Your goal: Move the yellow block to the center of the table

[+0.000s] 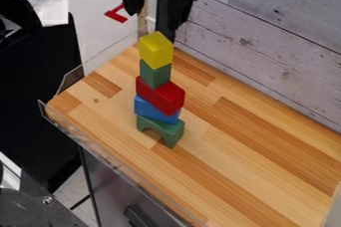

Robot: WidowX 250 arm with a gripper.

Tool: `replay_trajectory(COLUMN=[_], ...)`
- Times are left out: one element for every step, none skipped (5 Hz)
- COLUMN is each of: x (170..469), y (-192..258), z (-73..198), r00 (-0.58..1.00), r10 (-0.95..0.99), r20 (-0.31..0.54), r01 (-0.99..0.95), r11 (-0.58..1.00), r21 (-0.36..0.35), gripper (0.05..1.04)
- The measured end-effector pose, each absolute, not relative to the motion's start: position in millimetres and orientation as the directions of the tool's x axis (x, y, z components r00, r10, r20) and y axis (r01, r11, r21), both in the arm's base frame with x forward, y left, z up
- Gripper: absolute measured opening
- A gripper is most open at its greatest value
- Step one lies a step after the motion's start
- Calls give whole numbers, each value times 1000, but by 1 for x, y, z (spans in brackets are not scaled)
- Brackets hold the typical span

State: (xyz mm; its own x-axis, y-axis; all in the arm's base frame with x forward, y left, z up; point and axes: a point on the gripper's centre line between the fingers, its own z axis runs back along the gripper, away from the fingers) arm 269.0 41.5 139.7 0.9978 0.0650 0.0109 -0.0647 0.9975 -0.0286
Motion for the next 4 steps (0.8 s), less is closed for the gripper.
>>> replay_trajectory(x=[260,260,266,270], y=[36,36,40,42], z=[133,121,109,90], r00=[999,997,996,991], r10=[28,19,20,26], r20=[-40,-81,-83,-128], r01=[-31,-25,-25,-33], r11=[997,997,998,998], r21=[-64,-66,-51,-51], gripper=[1000,1000,1000,950])
